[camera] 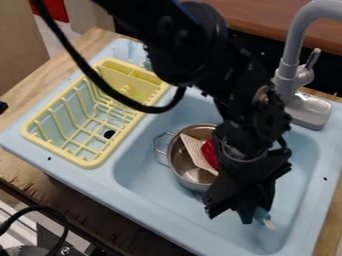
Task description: Put the blue spatula in the drying rack
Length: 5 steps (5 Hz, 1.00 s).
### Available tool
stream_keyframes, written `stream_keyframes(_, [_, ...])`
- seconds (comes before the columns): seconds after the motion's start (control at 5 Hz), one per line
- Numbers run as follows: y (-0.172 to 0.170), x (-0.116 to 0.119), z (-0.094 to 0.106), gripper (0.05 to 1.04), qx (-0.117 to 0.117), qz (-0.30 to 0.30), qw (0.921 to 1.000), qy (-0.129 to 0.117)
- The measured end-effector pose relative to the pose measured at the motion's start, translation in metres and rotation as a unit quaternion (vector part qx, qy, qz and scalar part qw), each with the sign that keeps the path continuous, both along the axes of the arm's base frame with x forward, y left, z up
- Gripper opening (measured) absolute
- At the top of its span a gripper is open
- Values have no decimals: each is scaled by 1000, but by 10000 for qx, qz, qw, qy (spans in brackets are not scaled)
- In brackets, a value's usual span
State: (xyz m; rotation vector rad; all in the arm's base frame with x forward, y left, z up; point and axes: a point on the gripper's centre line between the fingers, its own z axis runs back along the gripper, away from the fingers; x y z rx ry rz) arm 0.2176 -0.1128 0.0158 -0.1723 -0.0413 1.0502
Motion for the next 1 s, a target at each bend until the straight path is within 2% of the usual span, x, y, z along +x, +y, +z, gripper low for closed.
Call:
stream_keyframes(0.8, [8, -6, 34, 234, -344, 154, 9990, 248])
stream_keyframes(1.0, [13, -3, 49, 234, -312, 212, 9992, -106])
